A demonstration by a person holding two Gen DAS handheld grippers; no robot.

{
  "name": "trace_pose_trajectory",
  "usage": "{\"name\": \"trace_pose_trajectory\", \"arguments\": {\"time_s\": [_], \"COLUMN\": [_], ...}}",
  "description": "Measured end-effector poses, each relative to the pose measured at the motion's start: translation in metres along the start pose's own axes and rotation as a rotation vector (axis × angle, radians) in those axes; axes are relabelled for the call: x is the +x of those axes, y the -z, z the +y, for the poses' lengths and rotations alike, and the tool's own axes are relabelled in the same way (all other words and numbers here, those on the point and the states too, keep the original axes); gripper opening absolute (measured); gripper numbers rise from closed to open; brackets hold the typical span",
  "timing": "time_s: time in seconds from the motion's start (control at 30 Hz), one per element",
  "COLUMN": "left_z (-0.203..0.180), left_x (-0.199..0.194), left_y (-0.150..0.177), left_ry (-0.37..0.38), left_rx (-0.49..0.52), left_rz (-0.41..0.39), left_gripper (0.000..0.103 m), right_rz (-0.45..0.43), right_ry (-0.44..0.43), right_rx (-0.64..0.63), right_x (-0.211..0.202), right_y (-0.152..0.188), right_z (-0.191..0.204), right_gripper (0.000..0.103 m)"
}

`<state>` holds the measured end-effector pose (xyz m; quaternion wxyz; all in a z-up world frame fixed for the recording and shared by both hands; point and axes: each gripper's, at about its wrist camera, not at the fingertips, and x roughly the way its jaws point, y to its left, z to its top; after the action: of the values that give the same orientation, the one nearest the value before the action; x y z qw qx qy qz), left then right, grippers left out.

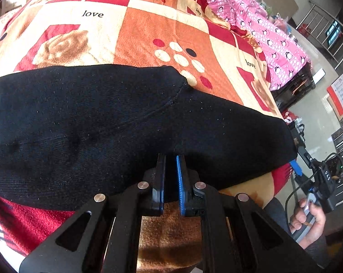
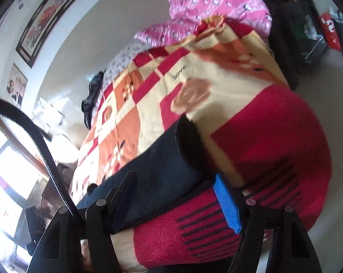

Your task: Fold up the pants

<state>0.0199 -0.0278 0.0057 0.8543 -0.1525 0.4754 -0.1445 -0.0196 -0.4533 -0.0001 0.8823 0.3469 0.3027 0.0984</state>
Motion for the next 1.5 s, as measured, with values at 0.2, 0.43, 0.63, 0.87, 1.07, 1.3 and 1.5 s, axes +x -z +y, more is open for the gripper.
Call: {"name": "trace_pose_trajectory", "arguments": {"time_s": [0.2,0.43,0.63,0.87,1.07,1.3,1.5], "left_z": [0.001,0.004,0.005,-0.060,-0.133,-0.225,-0.247], "left_x": [0.000,0.001,0.002,0.004,0.063,0.104,0.102], "left_y": [0.000,-0.002,-0.002,-0.035,-0.088,-0.103,-0.099], "left_ry": [0.001,0.011,0.015,0.105,0.358,0.298,0.244], "left_rx": [-0.002,-0.010,-0.013,0.094,-0.025,0.219,0.339], "left_rz": [0.001,0.002,0.005,0.099,0.355,0.534,0.511], "left_gripper": [0.008,0.008,0.008,0.015,0.065,0.065,0.065], "right_rz": [-0.098,-0.076,-0.028,-0.010,-0.083,-0.141,-0.161], "right_ry": [-0.263,-0.216,0.058,0.293,0.515,0.553,0.532], "right_rx": [0.402,0.308,0.134,-0.062,-0.467,-0.705,-0.860], "right_x": [-0.007,0.003,0.009,0.015,0.026,0.029,0.038], "right_y": [0.013,0.002,-0.001,0.005,0.023,0.048,0.064], "right_z": [-0.053,-0.034,0.000,0.025,0.091,0.126,0.145], "right_gripper": [0.067,0.064,0.043,0.010,0.009,0.009,0.009]}}
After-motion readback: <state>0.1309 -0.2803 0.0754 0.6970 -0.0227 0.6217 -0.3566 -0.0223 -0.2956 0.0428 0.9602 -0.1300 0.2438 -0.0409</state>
